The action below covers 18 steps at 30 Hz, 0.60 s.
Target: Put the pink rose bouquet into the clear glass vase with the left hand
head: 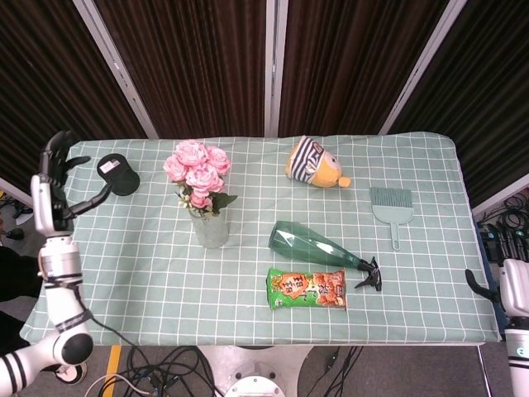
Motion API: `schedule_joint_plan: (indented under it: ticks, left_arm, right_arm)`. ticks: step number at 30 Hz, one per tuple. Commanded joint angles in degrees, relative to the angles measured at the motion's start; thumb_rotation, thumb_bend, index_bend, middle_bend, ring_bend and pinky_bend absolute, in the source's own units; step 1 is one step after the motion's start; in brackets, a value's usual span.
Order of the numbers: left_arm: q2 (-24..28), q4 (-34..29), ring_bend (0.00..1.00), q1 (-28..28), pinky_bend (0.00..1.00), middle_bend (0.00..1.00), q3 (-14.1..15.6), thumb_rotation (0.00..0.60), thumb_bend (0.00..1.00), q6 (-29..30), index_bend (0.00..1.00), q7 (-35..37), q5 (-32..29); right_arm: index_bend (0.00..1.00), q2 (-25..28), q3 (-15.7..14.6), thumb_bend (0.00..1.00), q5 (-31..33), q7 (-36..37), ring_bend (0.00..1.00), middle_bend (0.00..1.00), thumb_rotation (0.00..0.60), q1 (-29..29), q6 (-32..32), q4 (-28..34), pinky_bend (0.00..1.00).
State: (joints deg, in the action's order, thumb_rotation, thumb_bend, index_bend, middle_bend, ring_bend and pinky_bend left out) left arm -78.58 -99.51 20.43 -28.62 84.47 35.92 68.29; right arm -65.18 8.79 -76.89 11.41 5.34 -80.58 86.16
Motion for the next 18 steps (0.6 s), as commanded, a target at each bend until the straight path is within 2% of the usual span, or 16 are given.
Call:
schedule_joint_plan:
  ticks: [1, 3, 6, 10, 12, 15, 18]
  left_arm:
    - [0.51, 5.82, 0.15, -8.56, 0.33, 0.18, 10.32, 0.600, 0.12, 9.38, 0.23, 1.47, 9.51]
    - [-0.18, 9.76, 0.17, -11.12, 0.34, 0.19, 15.27, 0.600, 0.11, 11.21, 0.27, -1.33, 12.96]
    - [-0.49, 16.24, 0.17, -13.24, 0.34, 0.19, 20.87, 0.600, 0.11, 11.81, 0.28, -9.65, 16.70]
    - [-1.52, 24.54, 0.17, -14.74, 0.28, 0.19, 25.20, 0.600, 0.09, 12.66, 0.28, -24.77, 20.41]
    - [-1.15, 25.40, 0.17, -15.20, 0.25, 0.19, 27.02, 0.600, 0.08, 11.27, 0.28, -29.71, 21.09]
    - [1.01, 23.04, 0.14, -15.36, 0.25, 0.19, 29.04, 0.600, 0.04, 7.41, 0.26, -35.71, 20.49]
    - [3.65, 18.78, 0.07, -14.92, 0.22, 0.12, 30.30, 0.600, 0.00, 3.05, 0.17, -41.93, 19.10]
  right_arm:
    - [0.00, 0.21, -0.05, 0.25, -0.76, 0.76, 0.00, 0.00, 0.600, -0.49, -0.87, -0.02, 0.00]
    - [0.00, -0.02, -0.35, 0.25, -1.00, 1.06, 0.00, 0.00, 0.600, -0.61, -0.82, -0.42, 0.00]
    - [0.00, -0.63, -1.01, 0.25, -1.33, 1.32, 0.00, 0.00, 0.600, -0.73, -0.36, -1.17, 0.00]
    - [0.00, -1.82, -1.54, 0.25, -1.59, 1.87, 0.00, 0.00, 0.600, -0.93, -0.23, -2.47, 0.00]
    - [0.00, -2.47, -1.63, 0.25, -1.58, 2.12, 0.00, 0.00, 0.600, -0.95, -0.14, -3.15, 0.00]
    - [0.00, -3.25, -1.87, 0.25, -1.83, 2.14, 0.00, 0.00, 0.600, -0.90, 0.01, -4.15, 0.00]
    - [0.00, -3.54, -1.99, 0.25, -1.77, 1.87, 0.00, 0.00, 0.600, -0.82, 0.37, -4.57, 0.00]
